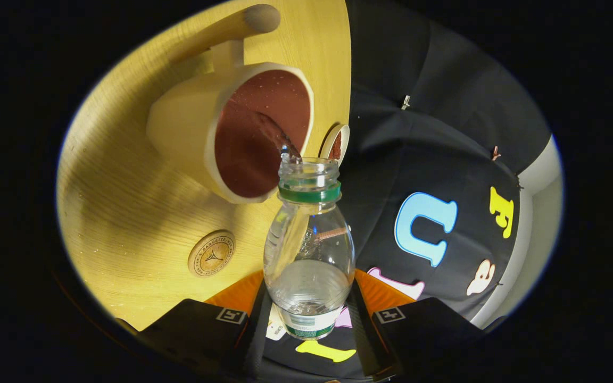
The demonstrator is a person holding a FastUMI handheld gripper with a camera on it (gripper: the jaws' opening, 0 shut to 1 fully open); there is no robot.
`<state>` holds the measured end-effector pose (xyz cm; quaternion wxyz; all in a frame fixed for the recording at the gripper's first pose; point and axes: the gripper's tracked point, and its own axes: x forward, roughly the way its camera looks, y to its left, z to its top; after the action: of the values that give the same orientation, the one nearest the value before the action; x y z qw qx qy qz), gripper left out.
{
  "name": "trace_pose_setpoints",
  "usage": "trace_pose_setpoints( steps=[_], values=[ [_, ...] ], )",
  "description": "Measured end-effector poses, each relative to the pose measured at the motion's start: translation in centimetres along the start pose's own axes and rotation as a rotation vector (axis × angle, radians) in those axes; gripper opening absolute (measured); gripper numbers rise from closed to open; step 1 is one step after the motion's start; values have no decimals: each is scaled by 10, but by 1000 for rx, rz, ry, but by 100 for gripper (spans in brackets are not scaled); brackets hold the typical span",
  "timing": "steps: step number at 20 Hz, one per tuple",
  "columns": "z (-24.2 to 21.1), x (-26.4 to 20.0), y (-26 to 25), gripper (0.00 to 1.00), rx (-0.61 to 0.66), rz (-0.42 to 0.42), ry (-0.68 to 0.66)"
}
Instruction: Take the bottle from table, then pour the juice into the cup, finally place the bottle on the coaster
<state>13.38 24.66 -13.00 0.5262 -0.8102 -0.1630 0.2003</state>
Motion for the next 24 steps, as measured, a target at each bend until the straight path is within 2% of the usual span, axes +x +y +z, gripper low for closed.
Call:
trace_pose_setpoints(
  steps=[13,24],
  values=[
    [1,2,-13,72,-115,-15,-31],
    [9,-4,-25,72,-244,-64,-92]
  ],
)
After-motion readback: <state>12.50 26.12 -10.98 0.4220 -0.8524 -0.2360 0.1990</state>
